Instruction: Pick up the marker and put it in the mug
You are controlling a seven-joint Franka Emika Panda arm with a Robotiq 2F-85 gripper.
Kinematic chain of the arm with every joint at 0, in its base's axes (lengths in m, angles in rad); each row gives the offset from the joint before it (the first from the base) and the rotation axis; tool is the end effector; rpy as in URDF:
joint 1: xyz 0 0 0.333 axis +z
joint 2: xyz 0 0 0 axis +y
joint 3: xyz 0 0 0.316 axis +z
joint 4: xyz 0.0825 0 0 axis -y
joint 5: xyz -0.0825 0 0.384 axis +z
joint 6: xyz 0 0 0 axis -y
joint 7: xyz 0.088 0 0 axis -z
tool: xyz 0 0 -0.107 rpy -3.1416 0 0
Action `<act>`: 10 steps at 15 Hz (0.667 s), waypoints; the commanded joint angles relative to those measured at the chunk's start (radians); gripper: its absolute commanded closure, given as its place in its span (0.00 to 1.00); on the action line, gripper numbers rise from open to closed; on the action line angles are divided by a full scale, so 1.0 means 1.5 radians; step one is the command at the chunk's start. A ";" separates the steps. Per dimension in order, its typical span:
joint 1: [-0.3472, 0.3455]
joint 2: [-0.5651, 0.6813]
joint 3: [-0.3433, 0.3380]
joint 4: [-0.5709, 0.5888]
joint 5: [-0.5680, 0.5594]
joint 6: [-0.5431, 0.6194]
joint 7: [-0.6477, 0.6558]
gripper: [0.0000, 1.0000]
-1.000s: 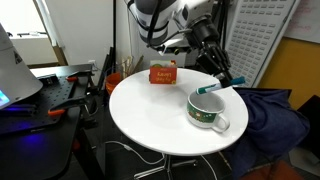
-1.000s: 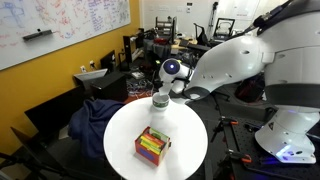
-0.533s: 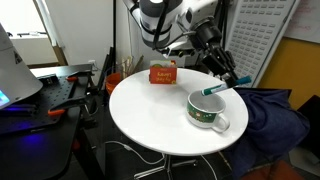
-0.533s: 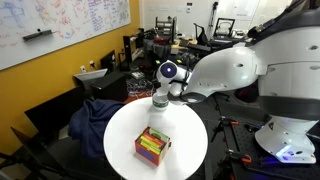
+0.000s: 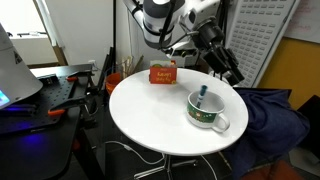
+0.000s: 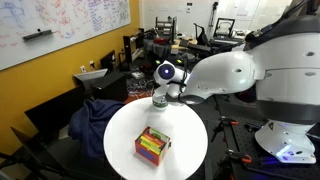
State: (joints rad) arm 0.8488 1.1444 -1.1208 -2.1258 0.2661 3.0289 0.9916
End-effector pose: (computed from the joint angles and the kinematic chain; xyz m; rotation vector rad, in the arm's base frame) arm 0.5809 -0.1565 0.1921 2.0524 -1.1738 0.8915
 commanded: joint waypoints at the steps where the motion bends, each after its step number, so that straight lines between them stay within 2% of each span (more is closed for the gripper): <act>1: 0.007 0.012 -0.013 0.012 0.009 -0.022 0.013 0.19; 3: 0.008 0.008 -0.012 0.010 0.008 -0.022 0.011 0.04; 4: 0.008 0.004 -0.012 0.008 0.007 -0.021 0.008 0.00; 10: 0.018 -0.021 -0.018 -0.009 0.008 -0.015 0.001 0.00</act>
State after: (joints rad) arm 0.8502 1.1436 -1.1239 -2.1233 0.2661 3.0289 0.9916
